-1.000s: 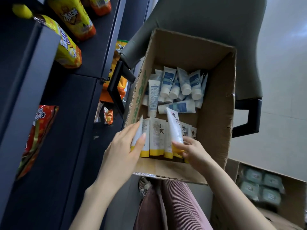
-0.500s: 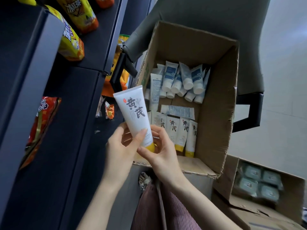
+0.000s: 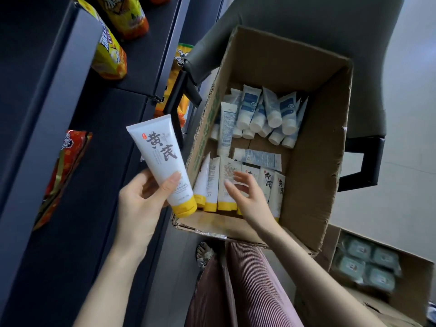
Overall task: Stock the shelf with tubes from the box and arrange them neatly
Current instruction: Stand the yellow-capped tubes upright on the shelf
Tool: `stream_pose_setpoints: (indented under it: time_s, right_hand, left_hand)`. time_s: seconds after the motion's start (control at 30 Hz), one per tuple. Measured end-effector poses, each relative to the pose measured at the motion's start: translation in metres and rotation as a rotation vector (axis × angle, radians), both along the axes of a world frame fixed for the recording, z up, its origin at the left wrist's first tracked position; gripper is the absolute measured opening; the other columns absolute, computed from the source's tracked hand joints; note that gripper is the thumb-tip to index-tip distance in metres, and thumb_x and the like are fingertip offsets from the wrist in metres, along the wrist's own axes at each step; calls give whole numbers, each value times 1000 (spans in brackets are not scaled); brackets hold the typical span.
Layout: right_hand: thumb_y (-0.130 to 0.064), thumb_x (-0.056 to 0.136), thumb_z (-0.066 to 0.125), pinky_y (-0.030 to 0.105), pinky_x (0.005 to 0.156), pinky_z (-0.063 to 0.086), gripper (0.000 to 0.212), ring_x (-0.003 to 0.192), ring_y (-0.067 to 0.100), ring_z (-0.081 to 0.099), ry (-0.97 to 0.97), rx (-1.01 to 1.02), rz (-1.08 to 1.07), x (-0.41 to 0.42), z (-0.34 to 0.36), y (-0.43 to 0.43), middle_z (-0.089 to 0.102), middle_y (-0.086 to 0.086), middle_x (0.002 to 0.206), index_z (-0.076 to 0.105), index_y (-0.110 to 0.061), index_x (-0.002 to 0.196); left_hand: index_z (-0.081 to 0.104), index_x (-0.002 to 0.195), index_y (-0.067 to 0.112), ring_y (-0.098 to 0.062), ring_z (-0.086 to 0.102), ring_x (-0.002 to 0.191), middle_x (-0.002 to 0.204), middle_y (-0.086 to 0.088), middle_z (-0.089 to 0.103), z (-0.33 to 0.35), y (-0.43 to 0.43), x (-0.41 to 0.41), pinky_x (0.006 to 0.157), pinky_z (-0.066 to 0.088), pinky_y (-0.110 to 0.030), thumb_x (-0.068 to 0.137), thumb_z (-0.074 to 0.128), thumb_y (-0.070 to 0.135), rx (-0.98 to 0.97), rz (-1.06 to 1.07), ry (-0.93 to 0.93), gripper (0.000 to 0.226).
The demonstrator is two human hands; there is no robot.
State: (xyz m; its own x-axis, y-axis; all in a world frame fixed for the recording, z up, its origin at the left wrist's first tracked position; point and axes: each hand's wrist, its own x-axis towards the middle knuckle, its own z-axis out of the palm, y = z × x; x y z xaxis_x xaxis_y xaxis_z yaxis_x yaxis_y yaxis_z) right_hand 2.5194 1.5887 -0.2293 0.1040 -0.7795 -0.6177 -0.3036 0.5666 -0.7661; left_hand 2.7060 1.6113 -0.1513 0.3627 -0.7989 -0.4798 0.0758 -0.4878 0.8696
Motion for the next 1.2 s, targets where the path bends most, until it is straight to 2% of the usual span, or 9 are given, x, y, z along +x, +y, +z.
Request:
stream_pose_setpoints:
  time_s: [0.1, 0.23, 0.4, 0.6, 0.7, 0.8, 0.87, 1.0, 1.2]
  right_hand:
    - [-37, 91, 60, 38, 103, 42, 62, 125, 21, 46, 121, 161, 30, -8, -35, -11, 42, 8, 142, 33, -13, 142]
    - [-41, 87, 64, 37, 102, 42, 78, 126, 25, 46, 126, 340, 73, 1, -68, -18, 40, 13, 143, 23, -9, 145]
    - [-35, 78, 76, 42, 107, 40, 87, 124, 28, 47, 215, 344, 102, 18, -85, -15, 37, 12, 140, 23, -10, 142]
    - [-15, 78, 76, 44, 106, 41, 82, 122, 30, 49, 149, 390, 14, 22, -87, -9, 44, 15, 137, 23, -13, 141]
    - [-8, 81, 72, 37, 94, 48, 73, 112, 25, 55, 51, 420, -88, 22, -80, -10, 52, 11, 131, 30, -12, 140]
    - [-11, 84, 70, 31, 75, 45, 71, 93, 17, 55, -25, 464, -119, 20, -67, -12, 50, 4, 120, 32, -16, 143]
    - [-8, 85, 69, 32, 74, 46, 69, 86, 14, 55, -99, 474, -149, 19, -55, -14, 52, 8, 122, 32, -18, 143]
    - [5, 86, 61, 41, 78, 54, 67, 108, 31, 60, -356, 469, -255, 14, -20, -15, 53, 19, 130, 32, -19, 142]
    - [3, 81, 58, 41, 75, 58, 61, 91, 27, 70, -761, 379, -245, 4, 49, -2, 65, 13, 110, 41, -14, 137]
  left_hand:
    - [67, 98, 27, -9, 69, 94, 98, 11, 73, -2, 2, 6, 74, 58, -24, 69, 70, 38, 3, 17, -10, 31]
    - [67, 97, 26, -8, 69, 92, 97, 11, 73, -4, 5, 6, 75, 58, -24, 69, 71, 38, 13, 32, -14, 31]
    - [67, 97, 26, -7, 69, 92, 98, 10, 74, -8, 12, 3, 74, 57, -21, 68, 71, 35, 16, 40, 11, 30]
    - [68, 95, 27, -7, 69, 91, 97, 11, 74, -10, 20, 4, 78, 57, -24, 70, 70, 36, 27, 45, 10, 28]
    - [67, 95, 28, -5, 69, 91, 97, 13, 73, -7, 26, 8, 77, 57, -23, 70, 71, 36, 16, 45, -6, 27]
    - [67, 94, 28, -5, 69, 90, 96, 14, 73, -1, 34, 13, 77, 57, -23, 69, 71, 36, -1, 41, -30, 27]
    - [68, 94, 28, -5, 69, 90, 95, 14, 73, 8, 39, 18, 76, 57, -22, 68, 71, 38, -13, 41, -52, 29]
    - [68, 95, 29, -5, 69, 89, 95, 15, 73, 31, 45, 26, 74, 57, -22, 67, 71, 36, -67, 47, -96, 29]
    - [71, 92, 31, -6, 69, 83, 90, 12, 74, 81, 59, 38, 76, 57, -37, 67, 77, 44, -140, 30, -190, 29]
